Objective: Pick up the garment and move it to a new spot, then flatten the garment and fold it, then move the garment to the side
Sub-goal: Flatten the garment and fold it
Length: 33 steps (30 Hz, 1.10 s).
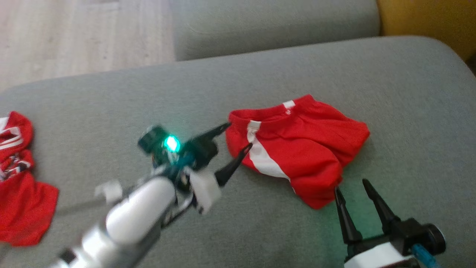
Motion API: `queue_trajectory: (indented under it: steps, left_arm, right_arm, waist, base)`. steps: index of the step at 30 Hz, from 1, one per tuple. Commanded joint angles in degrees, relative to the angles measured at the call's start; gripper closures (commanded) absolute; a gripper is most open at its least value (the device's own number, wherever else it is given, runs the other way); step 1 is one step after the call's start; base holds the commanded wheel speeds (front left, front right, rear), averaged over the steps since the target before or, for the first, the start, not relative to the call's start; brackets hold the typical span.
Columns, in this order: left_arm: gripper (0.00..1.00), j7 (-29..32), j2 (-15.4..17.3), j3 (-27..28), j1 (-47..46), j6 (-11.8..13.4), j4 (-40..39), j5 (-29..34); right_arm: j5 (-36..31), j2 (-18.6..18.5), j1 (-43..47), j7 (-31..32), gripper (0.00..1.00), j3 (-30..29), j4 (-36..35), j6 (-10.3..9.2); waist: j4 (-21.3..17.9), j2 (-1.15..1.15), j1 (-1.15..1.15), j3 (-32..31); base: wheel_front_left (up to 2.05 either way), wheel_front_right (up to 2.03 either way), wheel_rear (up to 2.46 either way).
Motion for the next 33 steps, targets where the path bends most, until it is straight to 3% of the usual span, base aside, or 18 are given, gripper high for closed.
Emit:
queue_trajectory:
  steps: [1, 7, 10, 21, 33]
  left_arm:
    - [0.00, 1.92, 2.75, -1.54, -7.44, 0.12, -1.78, -3.66]
    - [0.00, 8.41, 8.84, -19.31, -23.88, 0.11, 0.07, -17.16]
    - [0.00, 11.12, 10.62, -23.71, -28.79, 0.11, 1.37, -20.63]
    - [0.00, 23.07, 13.74, -24.44, -27.69, 0.10, -2.88, -16.74]
    - [0.00, 21.09, 15.88, -24.45, -29.02, 0.10, -2.49, -11.67]
  right_arm:
    - [-0.32, -0.39, -3.33, -0.22, 0.00, 1.54, -1.71, -0.04]
    - [-0.01, -0.55, -5.87, -0.22, 0.00, 2.39, -1.57, -0.04]
    - [0.27, -0.54, -6.65, -0.22, 0.00, 2.81, -1.52, -0.04]
    - [1.51, -0.43, -8.68, -0.22, 0.00, 4.04, -1.14, -0.04]
    - [2.83, -0.37, -9.77, -0.22, 0.00, 4.90, -0.98, -0.04]
  waist:
    - [-2.47, 0.00, -0.01, 2.43]
    - [-7.01, 0.00, -0.01, 5.78]
    - [-8.91, 0.00, -0.01, 7.06]
    - [-13.17, 0.00, -0.01, 10.41]
    - [-14.76, 0.00, -0.01, 12.55]
  base:
    - [0.00, 0.00, 0.00]
    - [0.00, 0.00, 0.00]
    - [0.00, 0.00, 0.00]
    - [0.00, 0.00, 0.00]
    - [0.00, 0.00, 0.00]
